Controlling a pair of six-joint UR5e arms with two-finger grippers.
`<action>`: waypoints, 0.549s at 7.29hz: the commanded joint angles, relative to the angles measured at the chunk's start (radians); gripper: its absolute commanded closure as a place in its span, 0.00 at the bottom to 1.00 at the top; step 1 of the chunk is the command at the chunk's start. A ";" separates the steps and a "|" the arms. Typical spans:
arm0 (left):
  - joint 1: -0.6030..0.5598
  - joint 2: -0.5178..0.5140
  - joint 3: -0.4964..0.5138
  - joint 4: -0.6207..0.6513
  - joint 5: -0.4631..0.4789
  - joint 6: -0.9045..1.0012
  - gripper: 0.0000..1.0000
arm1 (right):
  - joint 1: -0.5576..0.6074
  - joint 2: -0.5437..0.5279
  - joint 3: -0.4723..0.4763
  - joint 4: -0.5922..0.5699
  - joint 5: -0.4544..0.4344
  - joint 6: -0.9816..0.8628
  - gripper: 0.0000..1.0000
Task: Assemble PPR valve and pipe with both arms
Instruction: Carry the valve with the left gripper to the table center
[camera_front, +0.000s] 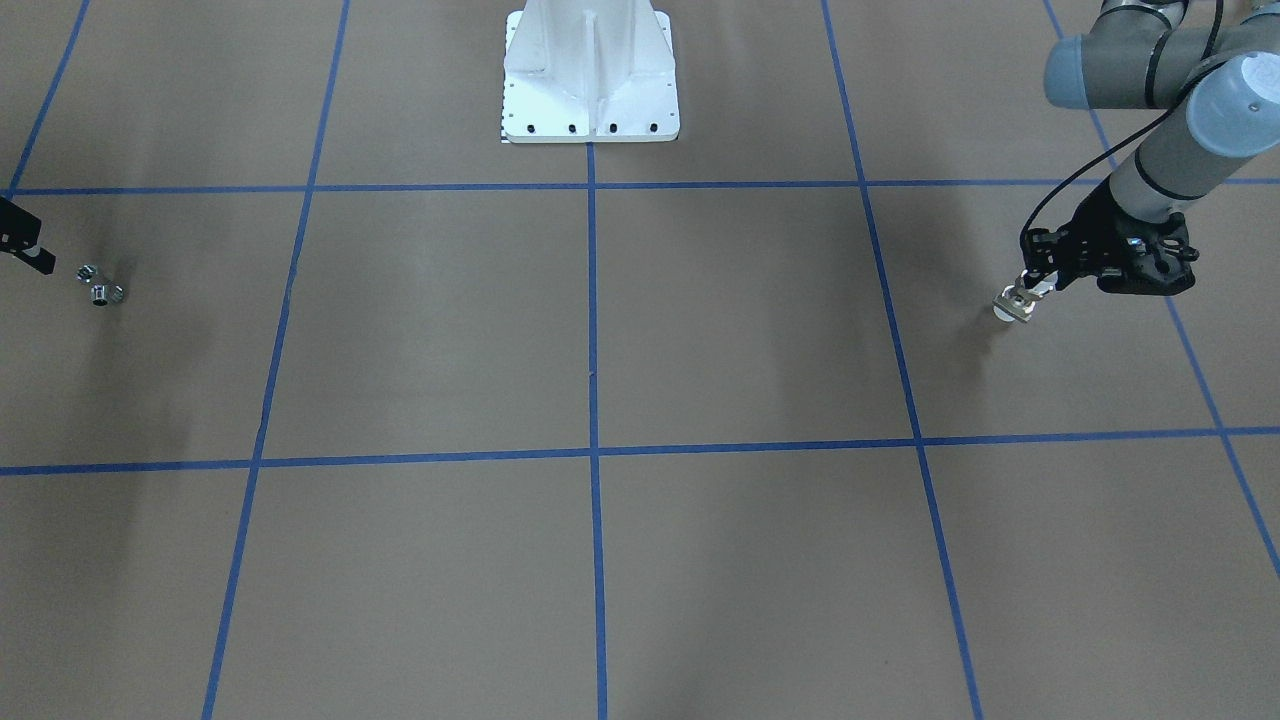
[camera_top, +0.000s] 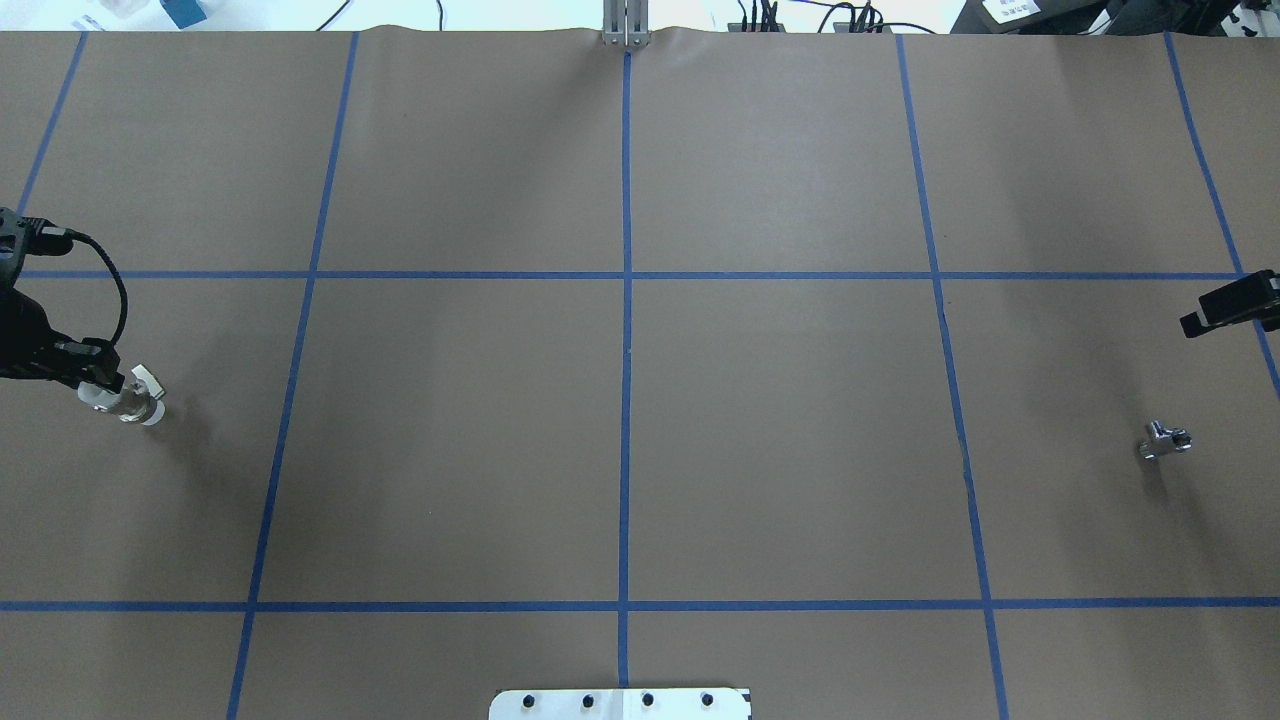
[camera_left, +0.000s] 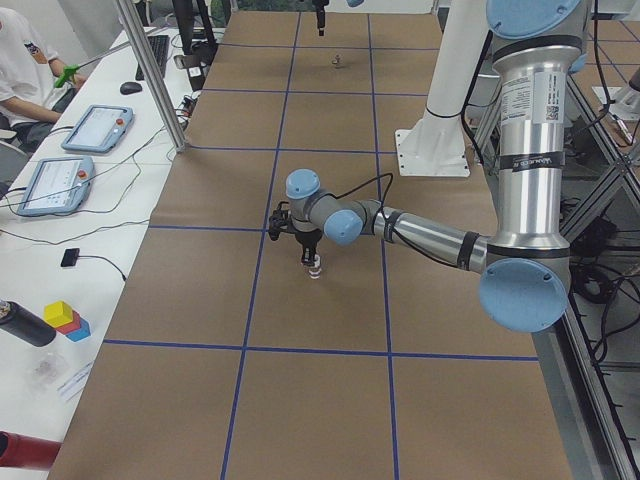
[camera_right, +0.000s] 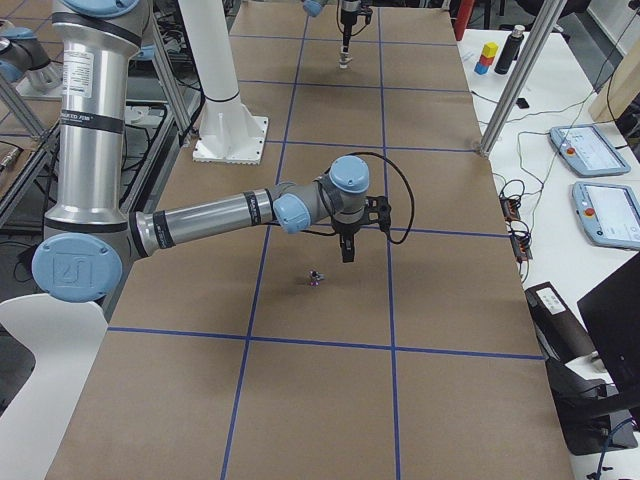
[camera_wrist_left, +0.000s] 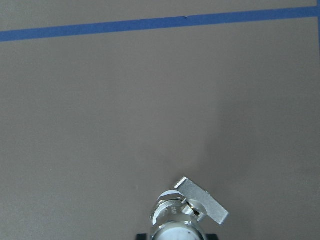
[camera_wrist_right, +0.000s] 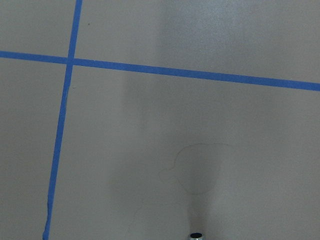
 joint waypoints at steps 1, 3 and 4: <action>0.002 -0.045 -0.063 0.141 -0.039 -0.002 1.00 | -0.004 0.003 0.009 0.000 -0.020 0.009 0.00; 0.005 -0.261 -0.149 0.436 -0.036 -0.068 1.00 | -0.004 0.006 0.009 0.000 -0.020 0.010 0.00; 0.045 -0.357 -0.147 0.447 -0.032 -0.229 1.00 | -0.005 0.006 0.009 0.000 -0.022 0.010 0.00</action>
